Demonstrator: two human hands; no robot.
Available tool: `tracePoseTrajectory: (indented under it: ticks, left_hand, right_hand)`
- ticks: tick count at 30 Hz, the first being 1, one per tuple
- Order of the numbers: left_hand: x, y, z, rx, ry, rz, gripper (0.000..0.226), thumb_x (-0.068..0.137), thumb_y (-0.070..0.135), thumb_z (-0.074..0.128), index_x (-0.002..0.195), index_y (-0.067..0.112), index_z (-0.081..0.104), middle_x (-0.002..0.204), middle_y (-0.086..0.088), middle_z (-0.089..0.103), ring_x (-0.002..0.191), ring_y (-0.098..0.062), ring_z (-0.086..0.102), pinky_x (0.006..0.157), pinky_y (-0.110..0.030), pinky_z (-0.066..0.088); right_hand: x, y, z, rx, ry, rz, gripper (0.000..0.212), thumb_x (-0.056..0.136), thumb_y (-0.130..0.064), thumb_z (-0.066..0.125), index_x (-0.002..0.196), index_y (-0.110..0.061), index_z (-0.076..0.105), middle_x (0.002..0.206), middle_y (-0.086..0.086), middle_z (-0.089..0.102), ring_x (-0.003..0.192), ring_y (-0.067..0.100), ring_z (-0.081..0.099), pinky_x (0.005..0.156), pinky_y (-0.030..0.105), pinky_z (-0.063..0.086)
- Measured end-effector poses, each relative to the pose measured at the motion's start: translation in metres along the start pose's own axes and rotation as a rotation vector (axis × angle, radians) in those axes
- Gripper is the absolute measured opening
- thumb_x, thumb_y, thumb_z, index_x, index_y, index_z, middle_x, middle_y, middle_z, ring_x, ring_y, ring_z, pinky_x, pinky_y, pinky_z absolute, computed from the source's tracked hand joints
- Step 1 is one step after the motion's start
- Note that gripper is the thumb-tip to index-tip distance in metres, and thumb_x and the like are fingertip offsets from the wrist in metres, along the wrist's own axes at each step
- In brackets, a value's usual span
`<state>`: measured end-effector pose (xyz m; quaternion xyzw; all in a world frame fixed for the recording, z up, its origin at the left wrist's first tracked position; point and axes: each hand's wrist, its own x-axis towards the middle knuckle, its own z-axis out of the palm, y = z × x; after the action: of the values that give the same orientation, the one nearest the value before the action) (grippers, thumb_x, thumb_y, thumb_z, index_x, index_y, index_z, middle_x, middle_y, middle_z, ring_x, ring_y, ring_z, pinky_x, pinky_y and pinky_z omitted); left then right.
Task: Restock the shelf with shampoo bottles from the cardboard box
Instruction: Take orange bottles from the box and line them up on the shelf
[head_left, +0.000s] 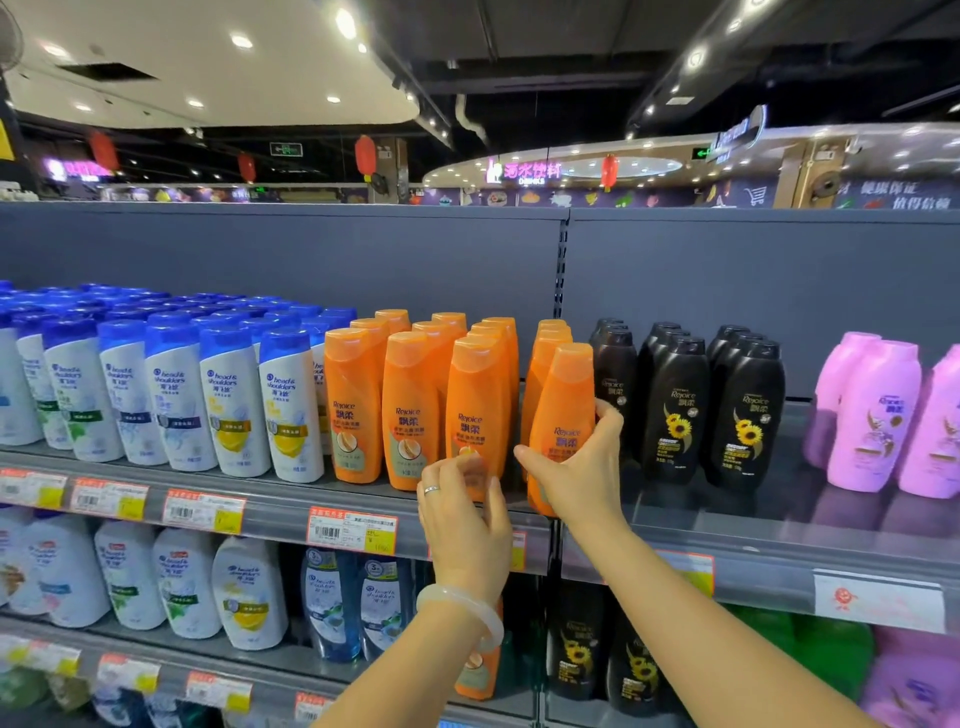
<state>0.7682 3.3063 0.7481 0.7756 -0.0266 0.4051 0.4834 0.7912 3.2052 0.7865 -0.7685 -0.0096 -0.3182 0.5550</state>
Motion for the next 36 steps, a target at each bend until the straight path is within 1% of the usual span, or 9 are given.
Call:
tracePoseTrajectory:
  ticks: [5,9,12,15,17,21,28,33,36]
  left_hand:
    - [0.0,-0.003,-0.004,-0.001,-0.026,-0.023,0.024,0.081,-0.001,0.062,0.104,0.006,0.058,0.101,-0.001,0.048,0.094,-0.011,0.042,0.086,-0.02,0.03]
    - [-0.002,-0.004,-0.007,-0.009,-0.091,-0.061,0.032,0.078,-0.006,0.058,0.108,0.008,0.056,0.104,0.003,0.043,0.101,-0.017,0.046,0.09,-0.025,0.036]
    - [-0.004,-0.007,-0.008,0.007,-0.139,-0.053,0.031,0.08,-0.003,0.058,0.109,0.008,0.055,0.107,0.0,0.047,0.106,-0.019,0.047,0.091,-0.022,0.034]
    - [-0.008,-0.007,-0.007,0.021,-0.176,-0.018,0.031,0.082,0.002,0.06,0.112,0.009,0.056,0.108,0.001,0.048,0.106,-0.017,0.048,0.092,-0.022,0.035]
    - [-0.011,-0.006,-0.003,0.011,-0.196,0.015,0.031,0.082,0.006,0.062,0.113,0.008,0.057,0.107,0.002,0.049,0.105,-0.017,0.049,0.092,-0.026,0.039]
    - [-0.014,0.0,0.008,0.064,-0.269,0.025,0.037,0.084,0.019,0.065,0.119,0.011,0.056,0.115,-0.005,0.057,0.11,-0.023,0.053,0.096,-0.037,0.043]
    - [-0.013,0.007,0.013,0.172,-0.305,-0.028,0.039,0.086,0.028,0.062,0.122,0.016,0.056,0.117,-0.003,0.06,0.112,-0.024,0.053,0.098,-0.036,0.034]
    - [-0.009,0.009,0.016,0.206,-0.3,-0.066,0.036,0.086,0.03,0.061,0.12,0.019,0.056,0.115,0.0,0.062,0.112,-0.022,0.054,0.099,-0.036,0.033]
    - [-0.006,0.011,0.016,0.221,-0.297,-0.092,0.035,0.086,0.03,0.061,0.119,0.02,0.055,0.116,0.002,0.062,0.113,-0.02,0.054,0.099,-0.034,0.032]
  right_hand:
    - [-0.003,-0.002,0.005,-0.072,-0.007,-0.01,0.088,0.066,-0.024,0.082,0.133,-0.016,0.025,0.132,0.007,0.034,0.116,0.017,0.041,0.092,0.032,0.044]
    - [-0.002,-0.004,-0.007,-0.068,-0.023,0.067,0.094,0.066,-0.041,0.079,0.137,-0.022,0.02,0.134,0.004,0.029,0.118,0.016,0.038,0.097,0.037,0.041]
    - [0.007,-0.005,-0.031,-0.014,-0.002,0.121,0.067,0.083,-0.047,0.059,0.135,-0.015,0.033,0.132,0.004,0.041,0.113,0.013,0.045,0.094,0.032,0.043]
    - [0.013,0.001,-0.05,-0.022,-0.083,0.155,0.04,0.092,-0.044,0.046,0.117,-0.013,0.052,0.11,-0.003,0.057,0.104,0.014,0.055,0.088,0.03,0.046]
    - [0.012,0.007,-0.057,-0.083,-0.18,0.149,0.034,0.088,-0.042,0.055,0.111,-0.017,0.055,0.103,-0.002,0.06,0.099,0.014,0.058,0.086,0.031,0.049]
    - [0.002,0.017,-0.055,-0.211,-0.361,0.124,0.043,0.075,-0.033,0.074,0.111,-0.019,0.056,0.099,-0.002,0.062,0.088,0.01,0.06,0.075,0.022,0.051]
    - [-0.001,0.025,-0.047,-0.207,-0.325,0.068,0.03,0.075,-0.021,0.075,0.1,-0.022,0.059,0.088,-0.005,0.065,0.084,0.014,0.064,0.074,0.025,0.053]
    - [-0.002,0.023,-0.041,-0.206,-0.318,0.05,0.027,0.076,-0.019,0.073,0.097,-0.024,0.057,0.084,-0.012,0.061,0.079,0.004,0.059,0.064,0.014,0.045]
    - [-0.002,0.021,-0.038,-0.198,-0.308,0.064,0.027,0.077,-0.019,0.073,0.098,-0.023,0.056,0.083,-0.013,0.059,0.077,0.001,0.057,0.062,0.012,0.043]
